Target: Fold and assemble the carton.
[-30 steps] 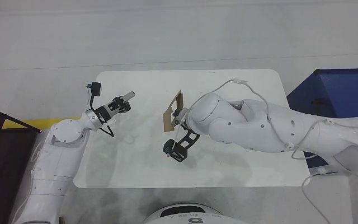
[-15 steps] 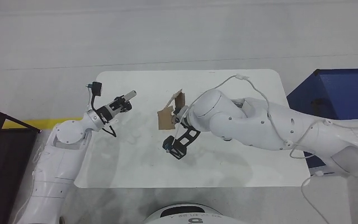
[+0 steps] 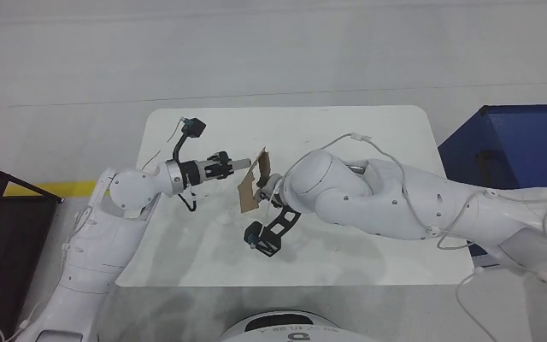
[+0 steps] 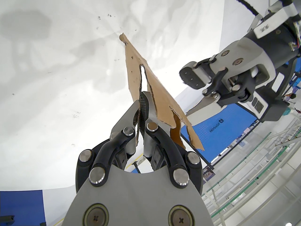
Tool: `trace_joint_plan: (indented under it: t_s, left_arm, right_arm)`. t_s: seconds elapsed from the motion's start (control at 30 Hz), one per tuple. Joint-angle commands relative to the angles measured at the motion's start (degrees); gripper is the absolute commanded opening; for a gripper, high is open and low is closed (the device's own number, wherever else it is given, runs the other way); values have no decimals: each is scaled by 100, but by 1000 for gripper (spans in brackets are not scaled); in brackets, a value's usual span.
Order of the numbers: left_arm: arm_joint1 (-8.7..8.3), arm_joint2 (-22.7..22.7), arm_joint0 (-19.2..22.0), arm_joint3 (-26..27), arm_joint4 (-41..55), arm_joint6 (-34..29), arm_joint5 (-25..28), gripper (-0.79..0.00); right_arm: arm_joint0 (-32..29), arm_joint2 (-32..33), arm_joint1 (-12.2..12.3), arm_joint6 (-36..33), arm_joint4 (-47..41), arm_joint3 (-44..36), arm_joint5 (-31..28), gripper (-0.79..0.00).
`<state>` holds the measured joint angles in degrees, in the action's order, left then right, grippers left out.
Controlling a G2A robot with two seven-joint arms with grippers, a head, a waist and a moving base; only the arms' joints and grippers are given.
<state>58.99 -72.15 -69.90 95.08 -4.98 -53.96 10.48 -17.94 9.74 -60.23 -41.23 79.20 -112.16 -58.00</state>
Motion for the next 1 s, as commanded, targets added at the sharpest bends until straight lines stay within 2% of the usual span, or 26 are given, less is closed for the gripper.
trace_joint_plan:
  t_s: [0.0, 0.03, 0.07, 0.37, 0.47, 0.57, 0.73, 0.9, 0.97]
  left_arm:
    - [0, -3, -2, -4, 2, 2, 2, -416]
    - [0, -3, -2, -4, 2, 2, 2, -403]
    - [0, -3, -2, -4, 2, 2, 2, -339]
    - [0, -3, -2, -4, 2, 2, 2, -188]
    - [4, -88, 139, 32, 442, -161, -144, -6]
    - [-24, -300, 158, -417, 731, -246, -66, 0]
    - [-65, -607, -53, -1027, 1131, -173, 243, 0]
    - [-102, -696, -295, -1068, 1030, -153, 596, 0]
    - [-116, -714, -360, -1009, 938, -155, 818, 0]
  right_arm:
    - [0, 0, 1, 4, -4, 2, 0, -785]
    - [0, 0, 1, 4, -4, 2, 0, -785]
    - [0, 0, 1, 4, -4, 2, 0, -785]
    - [0, 0, 1, 4, -4, 2, 0, -785]
    - [-105, 0, -1, -232, -145, 220, 0, -785]
    - [-42, 0, 21, -492, -476, 214, 0, -785]
    - [46, 0, 80, -505, -665, 274, 0, -785]
    - [46, 0, 80, -505, -665, 274, 0, -785]
    - [-59, 204, 108, -198, -635, 352, 485, -785]
